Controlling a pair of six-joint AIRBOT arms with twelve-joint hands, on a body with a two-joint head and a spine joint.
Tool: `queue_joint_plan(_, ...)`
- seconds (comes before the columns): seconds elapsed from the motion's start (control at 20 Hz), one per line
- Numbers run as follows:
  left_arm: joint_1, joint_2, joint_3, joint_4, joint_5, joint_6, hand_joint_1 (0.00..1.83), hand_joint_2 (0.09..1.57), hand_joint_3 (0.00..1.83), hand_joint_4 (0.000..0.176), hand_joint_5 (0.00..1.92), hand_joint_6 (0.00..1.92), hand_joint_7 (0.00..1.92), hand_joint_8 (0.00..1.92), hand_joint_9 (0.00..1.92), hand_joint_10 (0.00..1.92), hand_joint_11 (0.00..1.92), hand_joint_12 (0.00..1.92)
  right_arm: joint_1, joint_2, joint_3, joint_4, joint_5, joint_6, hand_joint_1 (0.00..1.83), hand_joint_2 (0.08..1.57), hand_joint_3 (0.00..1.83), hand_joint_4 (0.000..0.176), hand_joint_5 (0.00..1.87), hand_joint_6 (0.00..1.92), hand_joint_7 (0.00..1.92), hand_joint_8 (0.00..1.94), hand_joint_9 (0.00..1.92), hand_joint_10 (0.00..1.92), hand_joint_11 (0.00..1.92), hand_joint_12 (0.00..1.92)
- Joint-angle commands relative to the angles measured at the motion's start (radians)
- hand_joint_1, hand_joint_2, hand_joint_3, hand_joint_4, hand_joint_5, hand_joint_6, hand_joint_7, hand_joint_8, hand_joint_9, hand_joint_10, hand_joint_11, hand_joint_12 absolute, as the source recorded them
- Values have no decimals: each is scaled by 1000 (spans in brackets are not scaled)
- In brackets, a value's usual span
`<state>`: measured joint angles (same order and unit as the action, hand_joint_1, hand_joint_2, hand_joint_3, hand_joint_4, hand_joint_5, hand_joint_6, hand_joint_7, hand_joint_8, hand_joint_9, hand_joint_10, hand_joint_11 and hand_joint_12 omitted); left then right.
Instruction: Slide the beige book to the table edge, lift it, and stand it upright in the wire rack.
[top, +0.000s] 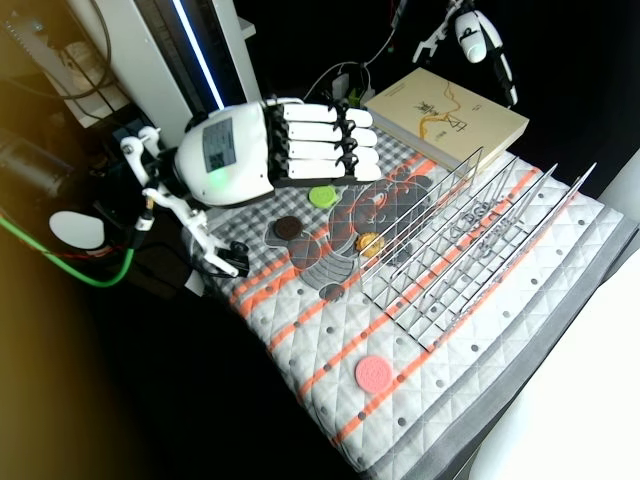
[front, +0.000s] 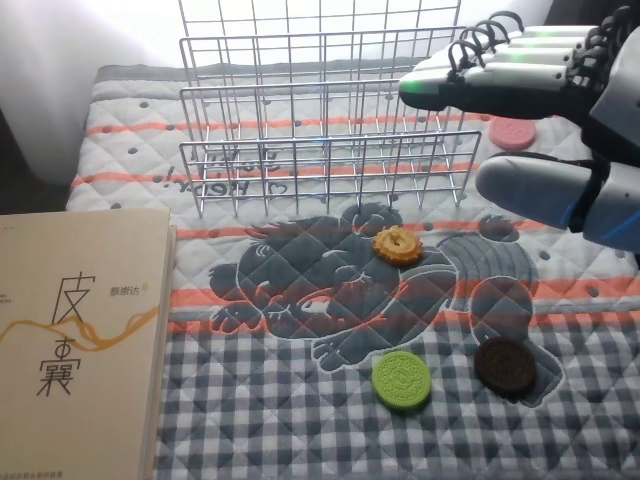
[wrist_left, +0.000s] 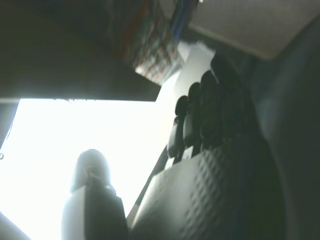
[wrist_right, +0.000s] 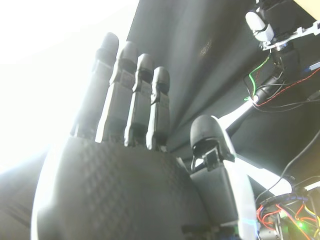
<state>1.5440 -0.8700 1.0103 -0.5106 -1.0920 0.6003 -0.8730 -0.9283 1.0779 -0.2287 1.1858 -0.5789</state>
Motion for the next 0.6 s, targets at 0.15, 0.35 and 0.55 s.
queue_joint_plan(0.15,-20,4,23,60,-18,-44,263,892,3,54,149,3,193,0,201,1,0,725,2,1,2,38,115,1,0,1476,0,0,499,4,537,2,523,0,519,29)
queue_joint_plan(0.35,-48,9,41,126,31,-61,188,904,0,62,141,4,215,0,307,18,0,985,-3,-1,5,42,115,1,0,1474,0,0,525,11,557,8,554,10,566,41)
queue_joint_plan(0.55,-89,12,55,173,76,-64,161,910,0,44,138,5,188,10,339,11,0,1072,-8,-2,6,45,115,1,3,1475,0,0,538,10,569,8,564,10,579,37)
